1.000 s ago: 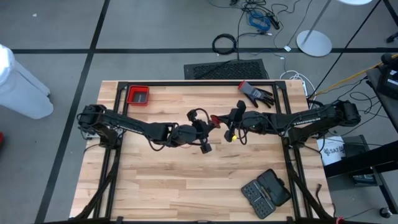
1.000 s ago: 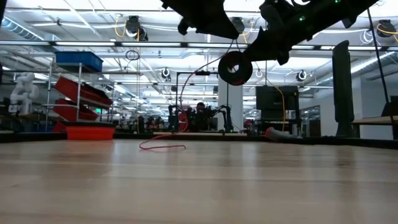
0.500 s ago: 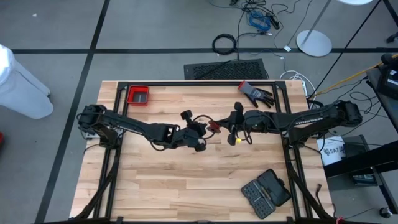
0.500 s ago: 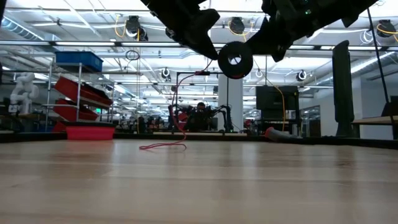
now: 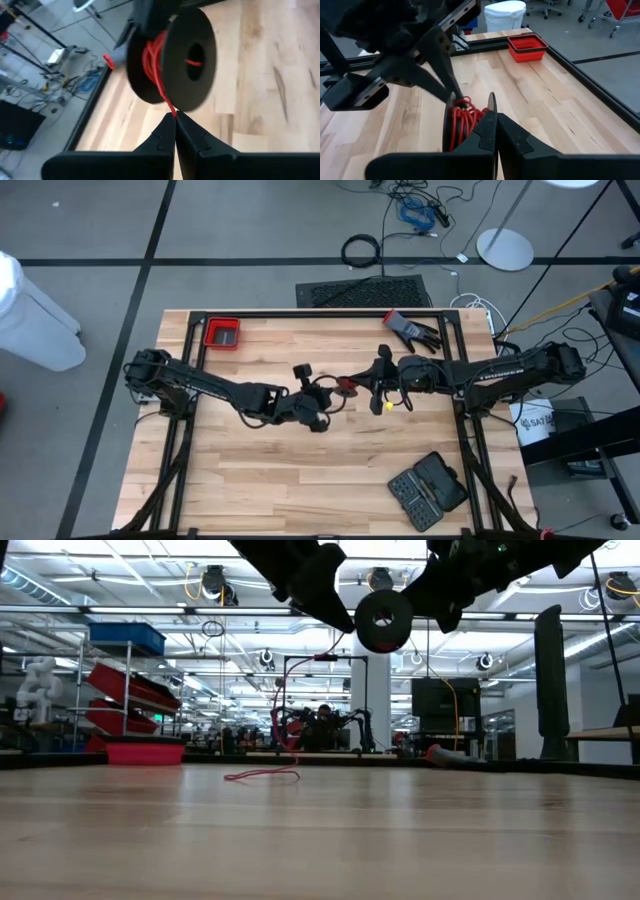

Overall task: Coil cords
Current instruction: Coil the red wire onto the spool

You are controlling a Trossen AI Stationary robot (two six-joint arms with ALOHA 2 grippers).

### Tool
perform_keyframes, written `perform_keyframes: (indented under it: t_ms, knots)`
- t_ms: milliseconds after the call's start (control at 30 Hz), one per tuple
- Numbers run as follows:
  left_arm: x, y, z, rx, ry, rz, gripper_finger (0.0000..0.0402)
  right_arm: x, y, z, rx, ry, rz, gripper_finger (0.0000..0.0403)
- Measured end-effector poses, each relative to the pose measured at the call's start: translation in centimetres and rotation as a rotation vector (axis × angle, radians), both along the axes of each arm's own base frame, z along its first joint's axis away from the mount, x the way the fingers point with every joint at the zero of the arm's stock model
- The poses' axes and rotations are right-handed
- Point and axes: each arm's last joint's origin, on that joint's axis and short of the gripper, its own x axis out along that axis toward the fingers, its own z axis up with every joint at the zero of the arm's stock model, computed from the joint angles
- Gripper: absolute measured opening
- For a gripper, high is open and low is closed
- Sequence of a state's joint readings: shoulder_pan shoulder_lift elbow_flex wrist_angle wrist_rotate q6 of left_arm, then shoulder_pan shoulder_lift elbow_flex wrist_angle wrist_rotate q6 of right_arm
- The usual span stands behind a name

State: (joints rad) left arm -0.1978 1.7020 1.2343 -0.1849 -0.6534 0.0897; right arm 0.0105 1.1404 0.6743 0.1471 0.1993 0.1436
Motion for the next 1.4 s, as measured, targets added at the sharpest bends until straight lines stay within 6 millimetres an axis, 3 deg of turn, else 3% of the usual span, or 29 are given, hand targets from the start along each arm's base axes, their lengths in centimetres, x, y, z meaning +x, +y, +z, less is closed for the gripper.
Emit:
perform_keyframes:
  t_ms: [1033,1400]
  knots:
    - [-0.6,-0.6,-1.0,-0.087,0.138,-0.131,0.0032,0.0,0.1,0.0,0.001,-0.005,0.023,0.0]
    - [-0.6,-0.7,-1.1,-0.164,0.127,-0.146,0.0135,0.0,0.1,0.1,0.008,-0.006,0.045,0.0]
